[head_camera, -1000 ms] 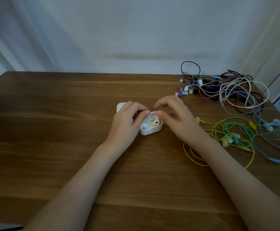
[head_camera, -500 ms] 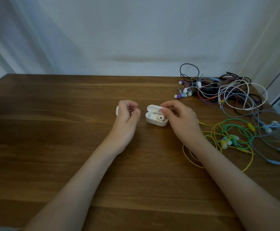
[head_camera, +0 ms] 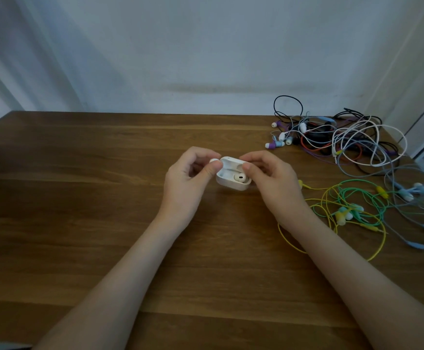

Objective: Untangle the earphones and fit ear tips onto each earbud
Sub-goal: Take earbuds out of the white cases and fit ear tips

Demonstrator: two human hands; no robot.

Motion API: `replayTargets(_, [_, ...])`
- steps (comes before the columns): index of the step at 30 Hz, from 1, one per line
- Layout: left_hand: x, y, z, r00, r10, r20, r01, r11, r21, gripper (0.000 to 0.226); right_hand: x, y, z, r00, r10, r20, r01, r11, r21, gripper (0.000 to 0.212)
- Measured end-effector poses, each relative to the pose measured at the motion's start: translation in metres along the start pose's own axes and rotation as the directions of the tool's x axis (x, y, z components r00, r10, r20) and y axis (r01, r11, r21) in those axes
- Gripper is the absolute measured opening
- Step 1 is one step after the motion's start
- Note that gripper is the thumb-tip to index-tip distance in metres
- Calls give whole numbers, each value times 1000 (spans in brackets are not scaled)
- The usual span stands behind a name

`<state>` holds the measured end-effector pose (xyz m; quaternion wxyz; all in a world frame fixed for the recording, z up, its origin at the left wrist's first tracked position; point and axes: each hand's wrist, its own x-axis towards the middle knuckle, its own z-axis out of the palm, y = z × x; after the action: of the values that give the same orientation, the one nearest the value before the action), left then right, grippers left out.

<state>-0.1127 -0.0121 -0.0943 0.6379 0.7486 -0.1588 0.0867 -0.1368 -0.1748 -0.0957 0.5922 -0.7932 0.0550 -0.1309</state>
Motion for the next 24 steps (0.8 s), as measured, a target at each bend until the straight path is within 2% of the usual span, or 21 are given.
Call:
replayTargets(9, [1,-4,4,993,-97,68,86,985,146,10,-1,-2,-1,1000,16,12,-16,1000,0,14])
replayTargets(14, [0,-3,4,996,-50,79,28,965,260,7,-1,-3,0,999,30,14,-30,1000,8,13])
replayTargets(19, [1,-5,3,991,-89,95,61,963,261,6,-2,-4,-1,999,27,23,-27,1000,5,13])
replayTargets(24, [0,-2,4,990,-110,83,89,969,231,16,-2,-4,-2,999,35,24,-36,998,44,13])
